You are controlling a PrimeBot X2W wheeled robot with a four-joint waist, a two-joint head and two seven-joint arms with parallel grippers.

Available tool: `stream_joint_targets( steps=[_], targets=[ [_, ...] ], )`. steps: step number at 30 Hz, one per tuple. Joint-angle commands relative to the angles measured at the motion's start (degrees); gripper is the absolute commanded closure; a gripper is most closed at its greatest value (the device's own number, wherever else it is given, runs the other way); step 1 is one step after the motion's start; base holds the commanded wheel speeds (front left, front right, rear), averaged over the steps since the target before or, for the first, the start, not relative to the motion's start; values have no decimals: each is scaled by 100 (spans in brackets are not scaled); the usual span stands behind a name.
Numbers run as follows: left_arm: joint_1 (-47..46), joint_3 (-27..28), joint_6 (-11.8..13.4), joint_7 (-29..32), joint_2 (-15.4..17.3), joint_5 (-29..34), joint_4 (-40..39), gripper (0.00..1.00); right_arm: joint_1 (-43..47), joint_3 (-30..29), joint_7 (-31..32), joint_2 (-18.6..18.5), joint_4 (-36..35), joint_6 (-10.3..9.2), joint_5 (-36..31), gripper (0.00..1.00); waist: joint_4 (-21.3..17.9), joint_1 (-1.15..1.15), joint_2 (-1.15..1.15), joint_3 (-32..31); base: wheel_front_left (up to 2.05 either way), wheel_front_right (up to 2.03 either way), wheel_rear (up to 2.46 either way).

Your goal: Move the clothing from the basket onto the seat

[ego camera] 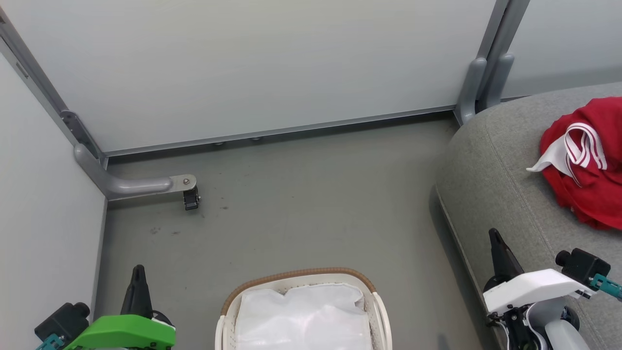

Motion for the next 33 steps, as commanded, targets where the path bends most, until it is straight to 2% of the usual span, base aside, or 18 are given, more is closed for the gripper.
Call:
stream_joint_targets(
  steps=[1,33],
  targets=[
    [-174,47,-47,42,23,-222,-82,100,-3,-38,46,-35,-113,-2,208,100,1,0,0,-3,0,0,0],
    [-367,220,-140,603,30,-2331,-213,100,60,-248,606,-48,-385,-4,2328,100,23,0,0,-64,0,0,0]
  ],
)
